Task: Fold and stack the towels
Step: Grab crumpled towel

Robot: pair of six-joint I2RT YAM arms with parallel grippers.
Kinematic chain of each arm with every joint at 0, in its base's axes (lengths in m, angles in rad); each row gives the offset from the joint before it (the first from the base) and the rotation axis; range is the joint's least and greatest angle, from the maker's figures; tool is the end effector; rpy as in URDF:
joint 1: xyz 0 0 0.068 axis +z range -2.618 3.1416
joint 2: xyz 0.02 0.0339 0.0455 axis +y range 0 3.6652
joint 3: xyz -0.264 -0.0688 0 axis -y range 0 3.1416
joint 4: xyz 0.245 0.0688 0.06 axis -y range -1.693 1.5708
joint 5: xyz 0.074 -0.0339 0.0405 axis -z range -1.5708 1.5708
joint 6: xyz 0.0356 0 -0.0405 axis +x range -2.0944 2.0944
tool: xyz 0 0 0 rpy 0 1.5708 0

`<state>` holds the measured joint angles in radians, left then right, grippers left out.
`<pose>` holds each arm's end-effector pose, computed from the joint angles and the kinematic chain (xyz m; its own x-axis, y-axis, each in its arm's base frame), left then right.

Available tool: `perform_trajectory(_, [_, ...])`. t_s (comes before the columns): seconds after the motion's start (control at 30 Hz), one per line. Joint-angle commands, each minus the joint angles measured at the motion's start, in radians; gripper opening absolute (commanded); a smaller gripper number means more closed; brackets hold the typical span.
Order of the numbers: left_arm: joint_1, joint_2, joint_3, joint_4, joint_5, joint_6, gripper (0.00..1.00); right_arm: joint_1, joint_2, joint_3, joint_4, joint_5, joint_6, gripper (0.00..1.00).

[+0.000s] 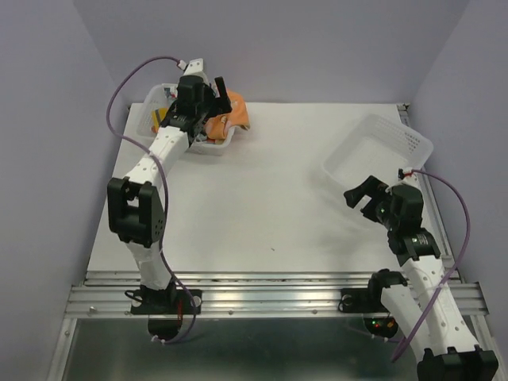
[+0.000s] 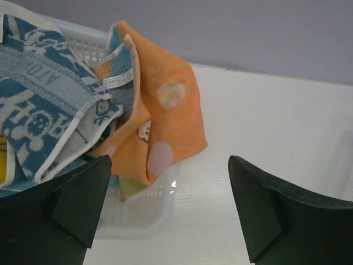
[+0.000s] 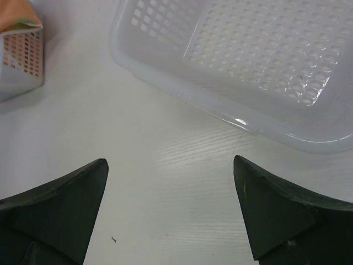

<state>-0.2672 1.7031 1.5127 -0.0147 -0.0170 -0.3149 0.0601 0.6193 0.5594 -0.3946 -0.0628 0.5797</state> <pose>0.3995 -0.1087 0.3654 -0.2636 -0.2489 -0.9320 0.1749 0.9378 -0.2999 0.1512 0.0113 0.2639 -0.4303 0.5218 -0.7366 0.1428 0.8451 0.5152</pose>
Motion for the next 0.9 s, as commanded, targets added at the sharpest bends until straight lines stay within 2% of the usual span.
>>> perform_trajectory(0.0, [0.025,0.182,0.266,-0.183,-0.011,0.135,0.99,-0.003,-0.01,-0.027,0.086,-0.038,-0.018,1.0])
perform_trajectory(0.03, [0.031,0.276,0.391,-0.209,-0.002,0.155,0.99,-0.005,-0.013,-0.029,0.092,-0.04,-0.018,1.0])
perform_trajectory(0.1, [0.036,0.366,0.51,-0.278,0.012,0.174,0.98,-0.003,-0.02,-0.03,0.094,-0.038,-0.02,1.0])
perform_trajectory(0.13, [0.037,0.441,0.617,-0.298,0.05,0.198,0.98,-0.005,-0.026,-0.035,0.095,-0.037,-0.02,1.0])
perform_trajectory(0.23, [0.037,0.55,0.77,-0.352,0.071,0.221,0.98,-0.005,-0.036,-0.041,0.102,-0.038,-0.02,1.0])
perform_trajectory(0.53, [0.042,0.636,0.782,-0.304,-0.08,0.231,0.87,-0.005,-0.02,-0.041,0.105,-0.068,-0.026,1.0])
perform_trajectory(0.87, [0.043,0.736,0.843,-0.235,-0.075,0.241,0.76,-0.003,0.013,-0.046,0.115,-0.088,-0.03,1.0])
